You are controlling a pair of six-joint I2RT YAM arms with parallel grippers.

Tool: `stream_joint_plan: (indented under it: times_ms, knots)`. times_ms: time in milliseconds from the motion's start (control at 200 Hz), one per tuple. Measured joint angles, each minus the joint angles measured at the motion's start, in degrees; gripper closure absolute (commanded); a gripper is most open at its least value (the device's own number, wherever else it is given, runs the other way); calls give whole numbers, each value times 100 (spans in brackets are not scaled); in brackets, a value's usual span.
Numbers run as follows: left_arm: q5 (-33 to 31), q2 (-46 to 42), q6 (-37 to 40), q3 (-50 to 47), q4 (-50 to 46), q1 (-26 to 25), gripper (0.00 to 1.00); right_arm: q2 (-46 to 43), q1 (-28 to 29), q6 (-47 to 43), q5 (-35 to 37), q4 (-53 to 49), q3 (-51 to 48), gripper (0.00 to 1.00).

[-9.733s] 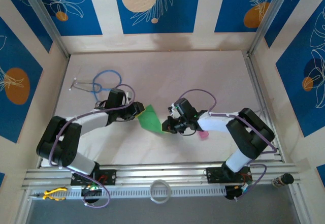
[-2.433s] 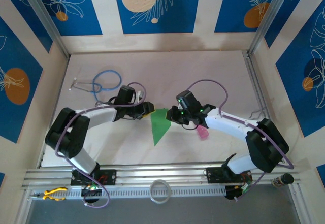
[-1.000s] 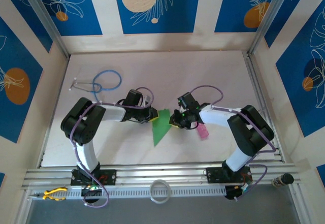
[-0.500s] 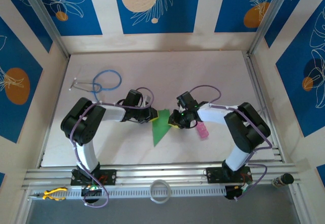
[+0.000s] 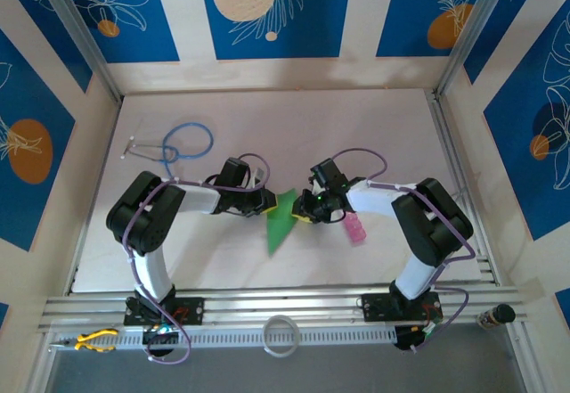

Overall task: Fold a paper plane with a square sheet of paper (pick it up from the middle)
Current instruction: Fold the wing for the fifth time at the center of the table.

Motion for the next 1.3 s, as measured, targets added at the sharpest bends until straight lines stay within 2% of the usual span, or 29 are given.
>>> stream_joint_plan:
  times_ms: [555,800,1301]
  knots:
    - [-11,0,0,-4,0,0,85,9,-304,-378,-212,227,9,73]
    - [-13,-13,0,-20,-2,0,85,280,-444,-619,-221,114,118,72]
    - [-13,-24,0,-37,0,0,85,527,-481,-776,-927,356,223,73]
